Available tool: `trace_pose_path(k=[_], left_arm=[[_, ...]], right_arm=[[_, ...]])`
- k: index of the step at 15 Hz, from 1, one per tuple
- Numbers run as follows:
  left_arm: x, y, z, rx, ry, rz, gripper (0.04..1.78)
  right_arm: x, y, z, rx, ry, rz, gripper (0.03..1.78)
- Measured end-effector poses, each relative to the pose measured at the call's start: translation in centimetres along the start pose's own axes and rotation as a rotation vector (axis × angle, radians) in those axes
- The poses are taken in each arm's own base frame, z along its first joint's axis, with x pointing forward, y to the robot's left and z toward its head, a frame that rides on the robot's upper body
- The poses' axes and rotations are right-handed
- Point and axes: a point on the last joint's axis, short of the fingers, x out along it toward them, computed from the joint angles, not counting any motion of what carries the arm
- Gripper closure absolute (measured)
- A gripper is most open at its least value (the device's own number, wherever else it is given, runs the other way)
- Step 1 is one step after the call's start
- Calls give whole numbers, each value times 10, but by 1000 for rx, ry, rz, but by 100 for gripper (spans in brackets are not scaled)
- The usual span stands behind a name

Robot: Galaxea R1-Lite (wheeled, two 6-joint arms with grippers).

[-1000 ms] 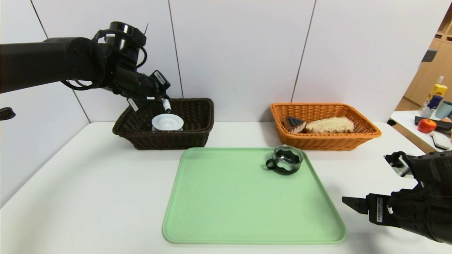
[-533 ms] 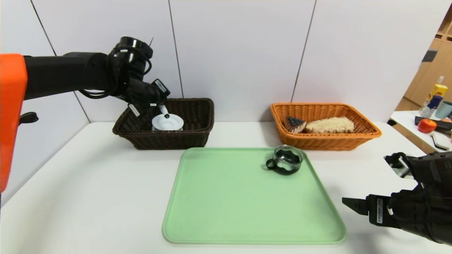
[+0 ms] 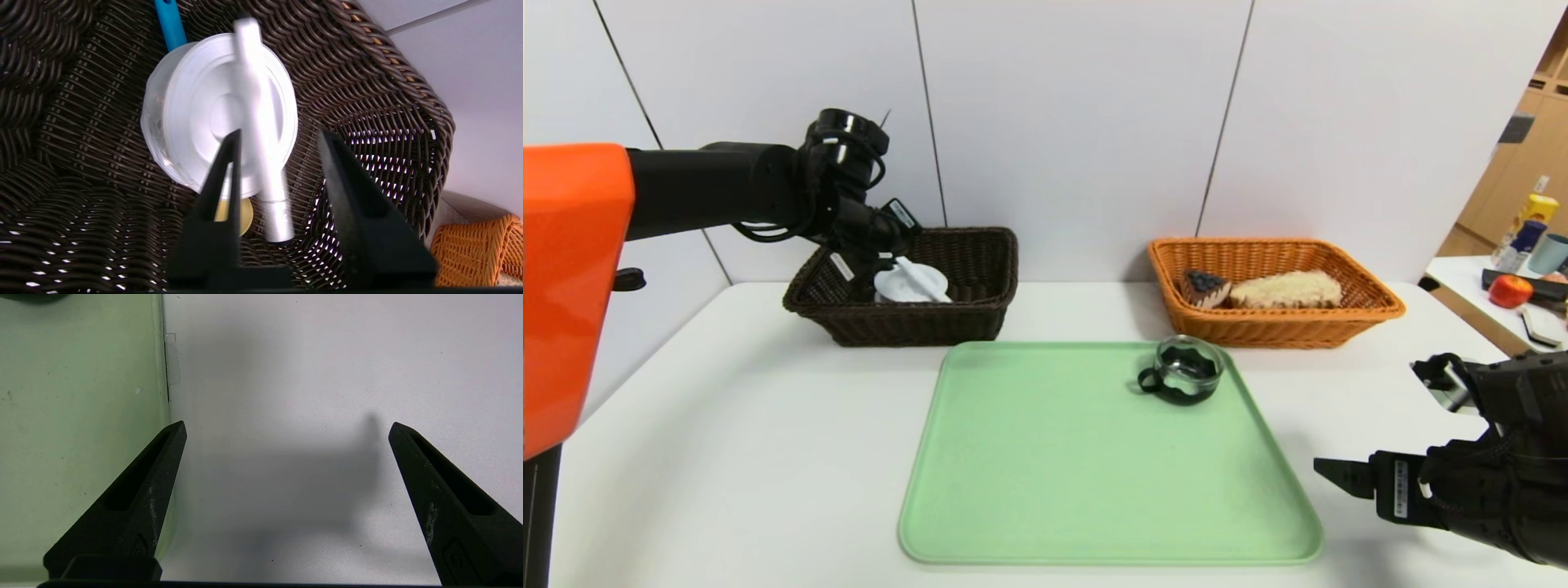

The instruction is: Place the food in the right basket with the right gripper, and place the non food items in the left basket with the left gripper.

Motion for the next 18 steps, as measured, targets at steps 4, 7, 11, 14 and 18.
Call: trace_pose_path(k=[4, 7, 11, 14, 18], left_arm=[[-11, -4, 6, 2, -52, 2, 70], [-46, -23, 6, 40, -72, -78, 51], [-121, -70, -45, 258, 55, -330, 35], [-154, -91, -87, 422, 123, -455, 28], [-163, -106, -133, 562, 154, -620, 21]], right_arm=[[0, 0, 0, 1, 1, -1, 10], [0, -1, -2, 0, 8, -1, 10], [0, -1, -2, -2, 8, 0, 10], [-1, -1, -2, 0, 1, -1, 10], [-6, -1, -1, 3, -20, 6, 10]])
